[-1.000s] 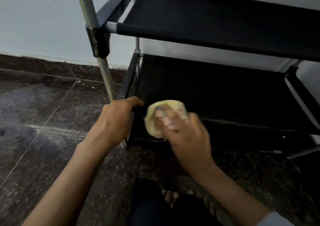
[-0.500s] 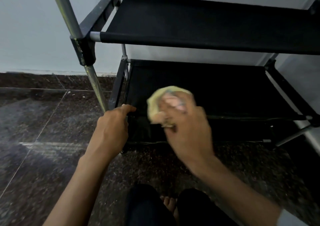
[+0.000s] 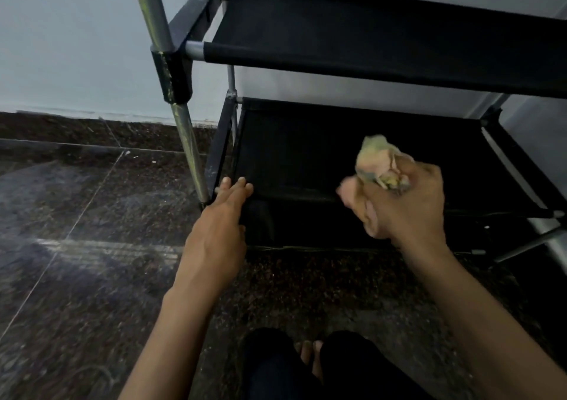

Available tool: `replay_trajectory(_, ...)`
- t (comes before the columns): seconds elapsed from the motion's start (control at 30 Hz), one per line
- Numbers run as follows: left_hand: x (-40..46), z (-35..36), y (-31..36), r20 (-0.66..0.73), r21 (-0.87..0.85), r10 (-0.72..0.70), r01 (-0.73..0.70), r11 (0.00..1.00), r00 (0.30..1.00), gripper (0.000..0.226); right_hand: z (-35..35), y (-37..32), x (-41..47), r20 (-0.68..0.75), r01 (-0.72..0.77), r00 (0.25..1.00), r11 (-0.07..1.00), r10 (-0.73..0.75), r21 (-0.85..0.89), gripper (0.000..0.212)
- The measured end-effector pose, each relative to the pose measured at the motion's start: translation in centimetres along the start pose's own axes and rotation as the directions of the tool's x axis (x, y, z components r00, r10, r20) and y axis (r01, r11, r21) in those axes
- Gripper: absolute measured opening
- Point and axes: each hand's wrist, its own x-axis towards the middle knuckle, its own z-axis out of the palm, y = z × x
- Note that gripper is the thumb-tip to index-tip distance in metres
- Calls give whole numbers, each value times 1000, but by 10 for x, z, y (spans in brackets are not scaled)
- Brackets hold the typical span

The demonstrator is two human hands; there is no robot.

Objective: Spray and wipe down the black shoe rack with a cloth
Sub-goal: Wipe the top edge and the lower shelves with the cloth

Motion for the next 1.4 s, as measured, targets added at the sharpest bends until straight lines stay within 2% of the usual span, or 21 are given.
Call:
replay_trajectory(0.03, 0, 1, 0, -6, -4, -2, 2, 1000, 1000, 70, 9, -13, 0, 0, 50, 999, 998, -50, 41, 37)
replay_trajectory(0.1, 0, 1, 2, -10, 4, 0, 0, 1000, 1000, 69, 33, -39, -13, 115, 182, 974, 977, -195, 115, 50)
replay_trajectory(0.17, 1, 1, 2, -13, 10, -1, 1, 1000, 1000, 68, 53, -49, -34, 294, 370, 896, 926, -333, -80, 52)
replay_trajectory(0.23, 0, 0, 2, -23, 7, -16, 17, 1000, 1000, 69, 57, -41, -41, 310, 440, 883, 849, -352, -291, 50)
replay_trajectory(0.47, 0, -1, -2, -28, -9, -40, 40, 999, 999, 72, 12, 9, -19, 157, 229, 971, 881, -179, -414, 45)
replay_trajectory(0.6, -2, 1, 0, -32, -18, -29, 28, 999, 999, 72, -12, 31, 7, -17, -85, 996, 930, 85, -358, 48)
replay_trajectory(0.67, -2, 3, 0, -33, -3, -21, 21, 1000, 999, 71, -9, 27, 11, -87, -174, 984, 932, 154, -318, 46)
replay_trajectory(0.73, -1, 5, 1, -34, 9, -23, 23, 1000, 999, 71, 10, 5, 0, -78, -112, 992, 965, 96, -239, 47)
replay_trajectory(0.8, -1, 6, 2, -22, 16, -34, 34, 999, 999, 69, 42, -28, -22, 48, 79, 996, 987, -73, -140, 47)
replay_trajectory(0.87, -3, 3, 6, -16, 21, -64, 65, 998, 998, 67, 70, -54, -44, 210, 281, 945, 950, -250, -133, 48)
replay_trajectory(0.9, -3, 2, 8, -13, 31, -84, 84, 996, 996, 67, 77, -60, -47, 251, 318, 927, 938, -278, -138, 50)
replay_trajectory(0.97, -4, 0, 9, -6, 65, -98, 98, 993, 995, 71, 73, -53, -37, 244, 274, 941, 951, -234, -142, 52)
replay_trajectory(1.17, -5, 1, 6, -35, 39, -85, 87, 995, 996, 75, -5, 36, -3, 12, 75, 997, 941, -76, -330, 49)
replay_trajectory(1.3, -5, 6, 8, -37, 28, -74, 75, 997, 997, 73, -18, 38, -1, -43, 7, 999, 956, -20, -292, 46)
replay_trajectory(1.4, -4, 7, 10, -34, 38, -79, 80, 996, 996, 74, 16, 10, -10, -23, 86, 995, 978, -93, -192, 47)
